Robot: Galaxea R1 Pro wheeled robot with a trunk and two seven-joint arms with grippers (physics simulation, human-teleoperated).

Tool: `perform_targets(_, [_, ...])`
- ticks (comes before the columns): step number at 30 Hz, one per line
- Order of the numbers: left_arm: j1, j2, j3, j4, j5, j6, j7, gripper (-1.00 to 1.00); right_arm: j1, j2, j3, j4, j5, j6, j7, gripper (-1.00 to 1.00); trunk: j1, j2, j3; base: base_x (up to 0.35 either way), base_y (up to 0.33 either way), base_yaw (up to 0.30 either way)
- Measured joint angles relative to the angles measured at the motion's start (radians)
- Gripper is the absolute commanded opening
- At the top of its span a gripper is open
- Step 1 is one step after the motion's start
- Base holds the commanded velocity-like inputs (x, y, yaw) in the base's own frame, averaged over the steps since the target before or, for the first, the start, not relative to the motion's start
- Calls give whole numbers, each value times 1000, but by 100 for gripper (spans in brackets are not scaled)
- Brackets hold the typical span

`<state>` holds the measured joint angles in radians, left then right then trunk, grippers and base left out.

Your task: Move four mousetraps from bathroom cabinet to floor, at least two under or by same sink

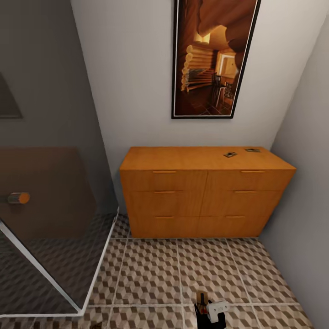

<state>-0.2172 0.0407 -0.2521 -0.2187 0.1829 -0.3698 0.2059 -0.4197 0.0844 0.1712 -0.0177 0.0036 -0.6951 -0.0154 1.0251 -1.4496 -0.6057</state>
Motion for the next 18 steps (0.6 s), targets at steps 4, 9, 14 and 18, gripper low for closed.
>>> perform_targets(4, [0, 0, 0, 2, 0, 0, 0, -100, 0, 0, 0, 0, 0, 1, 0, -100, 0, 0, 0, 0, 0, 283])
perform_targets(9, [0, -1, 0, 6, 0, 0, 0, -100, 0, 0, 0, 0, 0, 1, 0, -100, 0, 0, 0, -38, 0, 283])
perform_targets(14, [0, -1, 0, 7, 0, 0, 0, -100, 0, 0, -1, 0, 0, 1, 0, -100, 1, 0, 0, -245, 0, 283])
perform_targets(18, [0, -1, 0, 7, 0, 0, 0, -100, 0, 0, 0, 0, 1, 1, 0, -100, 1, 0, 0, -314, 0, 272])
